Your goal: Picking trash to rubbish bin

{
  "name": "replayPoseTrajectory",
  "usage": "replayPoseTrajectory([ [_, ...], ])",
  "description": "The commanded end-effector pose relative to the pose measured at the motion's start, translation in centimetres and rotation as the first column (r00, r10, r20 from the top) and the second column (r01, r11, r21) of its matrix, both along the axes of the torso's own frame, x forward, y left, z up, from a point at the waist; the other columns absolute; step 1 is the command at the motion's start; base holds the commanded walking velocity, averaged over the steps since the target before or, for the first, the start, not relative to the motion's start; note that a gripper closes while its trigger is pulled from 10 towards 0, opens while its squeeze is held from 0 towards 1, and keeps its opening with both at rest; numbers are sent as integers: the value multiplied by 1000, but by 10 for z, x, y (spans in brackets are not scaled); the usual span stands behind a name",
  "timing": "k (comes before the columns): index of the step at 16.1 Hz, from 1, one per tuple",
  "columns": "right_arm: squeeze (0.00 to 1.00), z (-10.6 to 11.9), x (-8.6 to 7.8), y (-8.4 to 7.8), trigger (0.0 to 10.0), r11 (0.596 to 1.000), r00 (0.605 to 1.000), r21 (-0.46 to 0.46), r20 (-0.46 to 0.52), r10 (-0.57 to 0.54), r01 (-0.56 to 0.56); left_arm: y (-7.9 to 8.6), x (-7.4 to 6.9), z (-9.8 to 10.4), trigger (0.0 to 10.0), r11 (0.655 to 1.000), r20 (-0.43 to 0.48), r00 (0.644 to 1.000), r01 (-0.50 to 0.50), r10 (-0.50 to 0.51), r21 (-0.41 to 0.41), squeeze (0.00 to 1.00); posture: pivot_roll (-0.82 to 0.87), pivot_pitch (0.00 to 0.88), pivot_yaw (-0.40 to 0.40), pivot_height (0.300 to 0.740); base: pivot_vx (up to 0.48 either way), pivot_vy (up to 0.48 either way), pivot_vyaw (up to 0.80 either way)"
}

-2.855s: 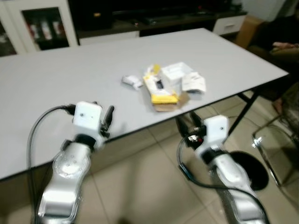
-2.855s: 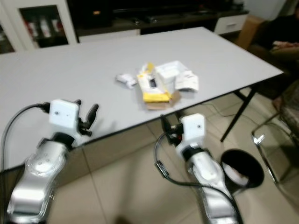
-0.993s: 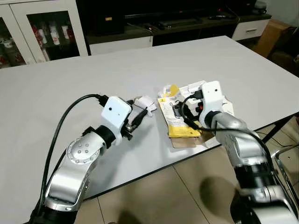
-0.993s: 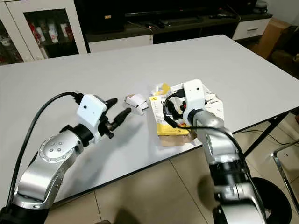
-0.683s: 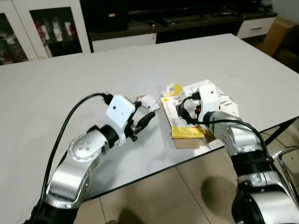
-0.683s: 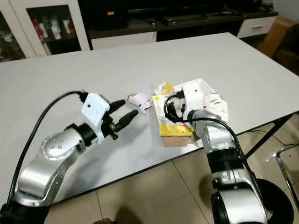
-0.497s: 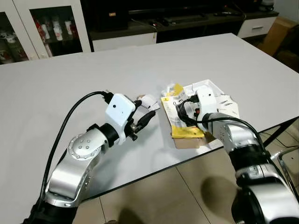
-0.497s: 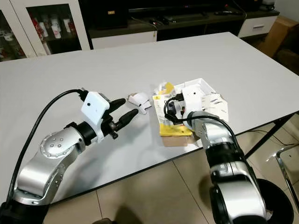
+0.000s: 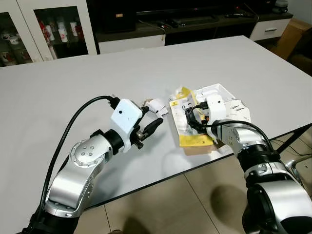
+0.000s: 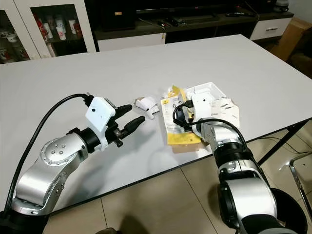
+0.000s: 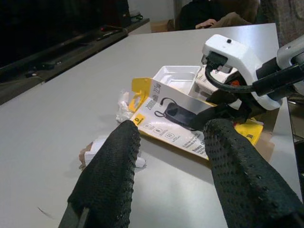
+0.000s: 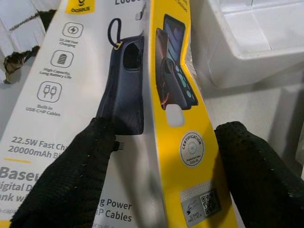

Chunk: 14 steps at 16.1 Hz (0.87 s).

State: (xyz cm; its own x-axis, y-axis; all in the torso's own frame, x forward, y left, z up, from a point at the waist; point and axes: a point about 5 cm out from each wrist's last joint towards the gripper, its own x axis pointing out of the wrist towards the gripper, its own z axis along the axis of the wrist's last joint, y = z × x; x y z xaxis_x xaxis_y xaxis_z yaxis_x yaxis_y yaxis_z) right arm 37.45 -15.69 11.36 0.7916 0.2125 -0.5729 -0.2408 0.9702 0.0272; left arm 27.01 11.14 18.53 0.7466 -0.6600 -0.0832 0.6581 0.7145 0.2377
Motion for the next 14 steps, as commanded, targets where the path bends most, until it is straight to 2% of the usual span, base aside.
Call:
replayPoseTrajectory([
  [1, 0, -5, -1, -4, 0, 1000, 1000, 20, -23, -18, 18, -4, -2, 4, 10000, 999, 10, 999, 34, -34, -1, 0, -15, 45, -49, 740, 0, 0, 0],
  [8, 0, -8, -1, -7, 0, 998, 999, 43, 0, -50, 50, -3, -2, 4, 10000, 999, 8, 999, 33, -33, 7, 0, -11, 42, -45, 740, 0, 0, 0],
  [10, 0, 0, 2, -6, 0, 993, 998, 103, 22, -59, 57, -1, -1, 3, 10000, 1000, 11, 1000, 23, -23, 11, 0, -11, 41, -43, 740, 0, 0, 0],
  [12, 0, 8, 4, -6, 0, 996, 998, 86, 57, -41, 36, -1, -2, 3, 10000, 1000, 14, 1000, 20, -21, 13, 0, -9, 37, -42, 740, 0, 0, 0],
  [14, 0, 23, 4, -2, 0, 991, 995, 132, 99, -24, 11, -2, -3, 3, 10000, 1000, 14, 1000, 21, -21, 10, 0, -8, 29, -48, 740, 0, 0, 0],
])
